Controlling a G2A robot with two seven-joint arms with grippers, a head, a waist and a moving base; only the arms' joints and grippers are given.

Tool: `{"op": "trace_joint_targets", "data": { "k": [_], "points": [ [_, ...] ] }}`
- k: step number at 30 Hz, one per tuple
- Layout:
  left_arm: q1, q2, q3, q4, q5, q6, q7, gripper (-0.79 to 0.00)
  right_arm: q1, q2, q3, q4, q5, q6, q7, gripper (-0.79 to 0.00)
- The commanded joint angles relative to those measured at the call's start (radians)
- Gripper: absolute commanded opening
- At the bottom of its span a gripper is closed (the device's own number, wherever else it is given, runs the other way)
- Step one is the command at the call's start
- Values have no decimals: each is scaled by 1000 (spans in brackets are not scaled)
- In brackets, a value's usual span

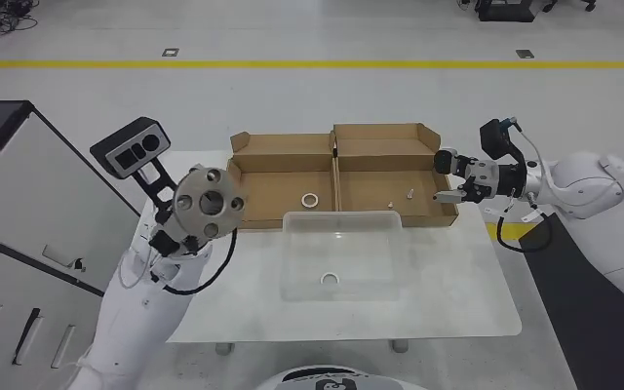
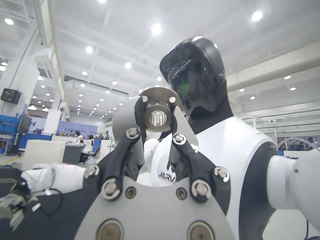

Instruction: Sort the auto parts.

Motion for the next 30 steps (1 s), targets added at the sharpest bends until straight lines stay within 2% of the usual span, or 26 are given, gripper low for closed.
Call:
{"op": "trace_joint_targets", "data": {
  "k": [1,10,17,21,30],
  "points": [
    [-3,-1,-1,7,40,5,-5,-785,0,0,0,0,0,0,0,0],
    [-5,-4,1,6,122,11,8,-785,0,0,0,0,0,0,0,0],
    [-5,-12,27,-24,-12,0,53,-785,0,0,0,0,0,0,0,0],
    [-4,-18,25,-30,-77,0,35,-785,0,0,0,0,0,0,0,0],
    [-2,-27,16,-22,-115,0,3,-785,0,0,0,0,0,0,0,0]
  ]
}}
